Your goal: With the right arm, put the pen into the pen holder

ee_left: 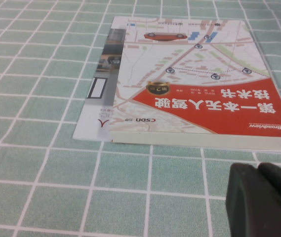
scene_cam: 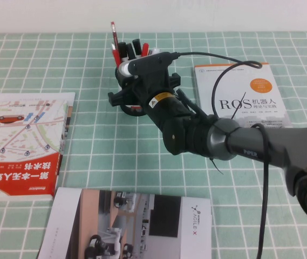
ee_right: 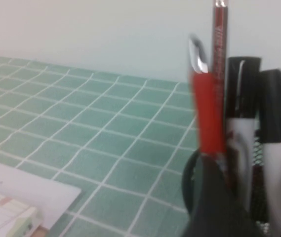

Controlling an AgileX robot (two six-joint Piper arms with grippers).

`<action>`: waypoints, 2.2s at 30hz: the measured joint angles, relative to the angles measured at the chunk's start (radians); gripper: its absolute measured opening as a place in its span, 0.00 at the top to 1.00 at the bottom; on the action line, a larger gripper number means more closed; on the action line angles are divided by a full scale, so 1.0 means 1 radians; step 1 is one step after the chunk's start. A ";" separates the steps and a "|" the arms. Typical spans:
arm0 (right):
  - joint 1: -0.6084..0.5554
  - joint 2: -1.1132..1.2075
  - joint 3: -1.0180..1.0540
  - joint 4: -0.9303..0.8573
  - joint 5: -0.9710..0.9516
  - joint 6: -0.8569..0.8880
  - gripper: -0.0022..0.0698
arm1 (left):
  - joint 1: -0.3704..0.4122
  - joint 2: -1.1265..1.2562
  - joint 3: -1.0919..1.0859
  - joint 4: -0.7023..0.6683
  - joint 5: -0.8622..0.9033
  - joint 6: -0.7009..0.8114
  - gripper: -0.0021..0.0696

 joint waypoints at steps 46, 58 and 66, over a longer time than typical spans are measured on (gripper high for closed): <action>-0.001 -1.304 0.737 -0.143 1.147 0.021 1.00 | 0.000 0.000 0.000 0.000 0.000 0.000 0.98; -0.127 -1.395 0.870 -0.251 1.089 0.095 1.00 | 0.000 0.000 0.000 0.000 0.000 0.000 0.98; -0.446 -1.703 1.253 -0.244 0.840 0.096 1.00 | 0.000 0.000 0.000 0.000 0.000 0.000 0.98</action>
